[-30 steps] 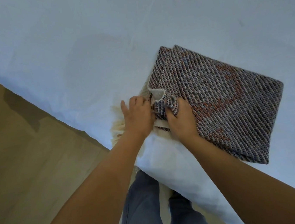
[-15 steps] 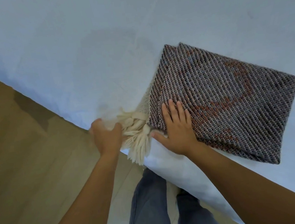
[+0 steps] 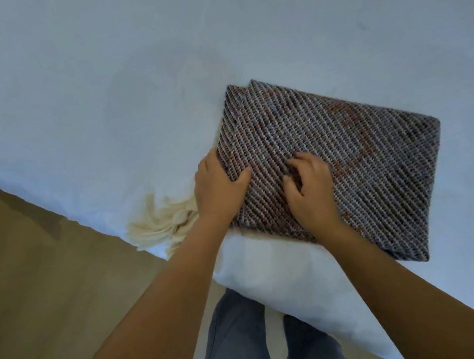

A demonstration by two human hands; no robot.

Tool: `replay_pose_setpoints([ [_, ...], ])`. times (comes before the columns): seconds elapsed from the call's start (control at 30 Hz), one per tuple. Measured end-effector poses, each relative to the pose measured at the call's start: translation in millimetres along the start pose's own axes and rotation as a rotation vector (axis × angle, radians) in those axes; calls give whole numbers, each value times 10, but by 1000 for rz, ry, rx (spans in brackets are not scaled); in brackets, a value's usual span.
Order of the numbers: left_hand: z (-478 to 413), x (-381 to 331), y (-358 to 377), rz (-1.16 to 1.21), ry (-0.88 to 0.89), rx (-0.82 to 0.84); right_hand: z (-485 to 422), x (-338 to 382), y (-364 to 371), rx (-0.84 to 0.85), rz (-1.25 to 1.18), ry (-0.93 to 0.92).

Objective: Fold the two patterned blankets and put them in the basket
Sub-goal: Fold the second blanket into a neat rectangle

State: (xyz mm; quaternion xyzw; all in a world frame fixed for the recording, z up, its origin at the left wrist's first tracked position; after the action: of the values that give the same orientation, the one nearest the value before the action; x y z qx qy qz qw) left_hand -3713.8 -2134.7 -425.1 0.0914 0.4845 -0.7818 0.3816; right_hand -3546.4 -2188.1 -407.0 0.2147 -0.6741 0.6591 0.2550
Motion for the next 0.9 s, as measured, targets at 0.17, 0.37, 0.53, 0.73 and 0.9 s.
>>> replay_pose_setpoints([
  [0.17,-202,-162,96,67,-120,144,306,-914,-694,-240,257,517],
  [0.37,-319,-410,262,190,-232,510,872,-1451,-844,-344,-513,1024],
  [0.53,-111,-645,157,188,-162,581,936,-1295,-977,-309,-921,946],
  [0.73,855,-1207,140,-11,160,514,1497,-761,-1501,-514,-752,832],
  [0.9,2319,-1619,444,-88,401,646,2884,-421,-2343,-832,-602,794],
])
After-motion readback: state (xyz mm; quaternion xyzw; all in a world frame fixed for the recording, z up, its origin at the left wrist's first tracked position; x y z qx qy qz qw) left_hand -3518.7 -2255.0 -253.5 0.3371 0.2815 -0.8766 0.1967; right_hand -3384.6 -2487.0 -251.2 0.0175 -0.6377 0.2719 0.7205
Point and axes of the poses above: each hand's wrist, its own z-axis away from the middle knuckle, its own y-axis out of the palm, x = y × z, the point moved 5 cm from there along -z, towards the middle knuckle, and after that the axes turned 15 degrees about -y, right-handed, at the moved point
